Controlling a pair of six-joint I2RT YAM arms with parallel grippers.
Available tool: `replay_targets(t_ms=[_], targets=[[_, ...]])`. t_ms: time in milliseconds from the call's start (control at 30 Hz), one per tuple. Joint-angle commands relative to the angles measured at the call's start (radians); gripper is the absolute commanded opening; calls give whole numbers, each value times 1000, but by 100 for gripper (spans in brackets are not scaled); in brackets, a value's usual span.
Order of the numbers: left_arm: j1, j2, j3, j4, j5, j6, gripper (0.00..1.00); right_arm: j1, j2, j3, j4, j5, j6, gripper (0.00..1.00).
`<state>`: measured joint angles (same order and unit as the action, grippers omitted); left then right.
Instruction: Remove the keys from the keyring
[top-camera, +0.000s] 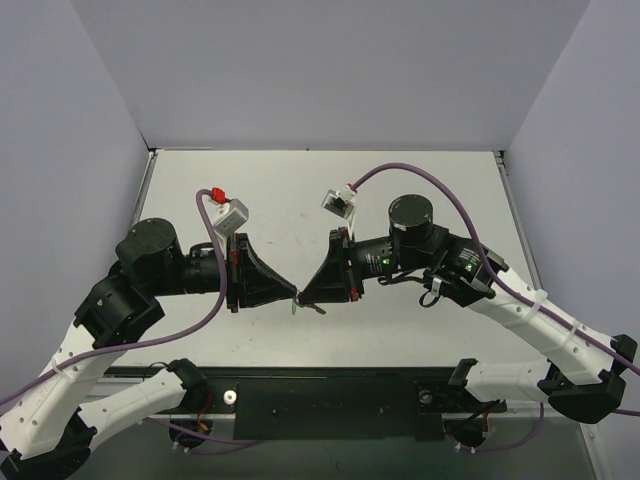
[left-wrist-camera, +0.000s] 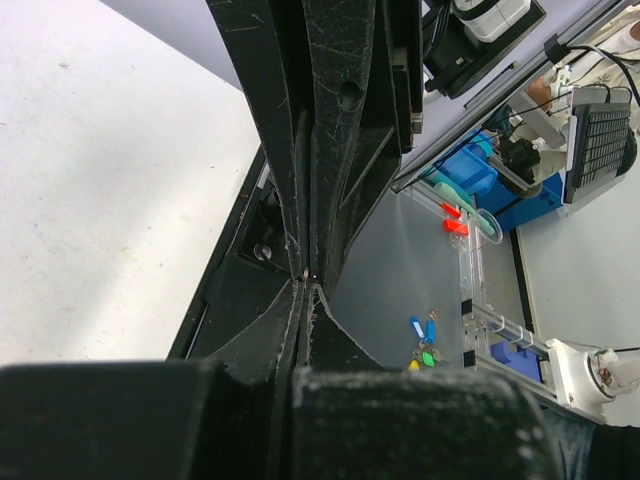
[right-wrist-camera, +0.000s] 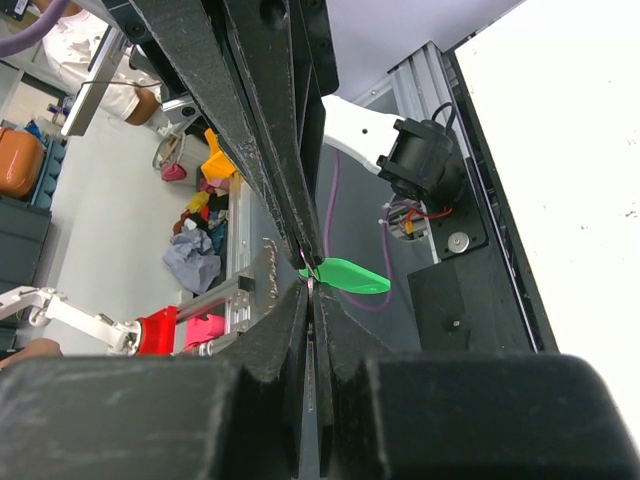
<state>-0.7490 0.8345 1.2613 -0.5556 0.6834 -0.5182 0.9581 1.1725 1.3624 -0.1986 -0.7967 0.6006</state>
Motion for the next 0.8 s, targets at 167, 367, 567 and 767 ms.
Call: replay_targets(t_ms=[167, 367, 567, 767], targets=[[-3, -37, -10, 74, -4, -48, 41, 7, 6, 30, 44, 27, -19, 0], [-1, -74, 3, 85, -178, -68, 75, 7, -16, 7, 47, 39, -19, 0], [-1, -138, -55, 184, -340, -129, 78, 5, -31, -9, 64, 63, -19, 0], [-1, -282, -249, 387, -505, -252, 77, 7, -30, -23, 97, 100, -1, 0]])
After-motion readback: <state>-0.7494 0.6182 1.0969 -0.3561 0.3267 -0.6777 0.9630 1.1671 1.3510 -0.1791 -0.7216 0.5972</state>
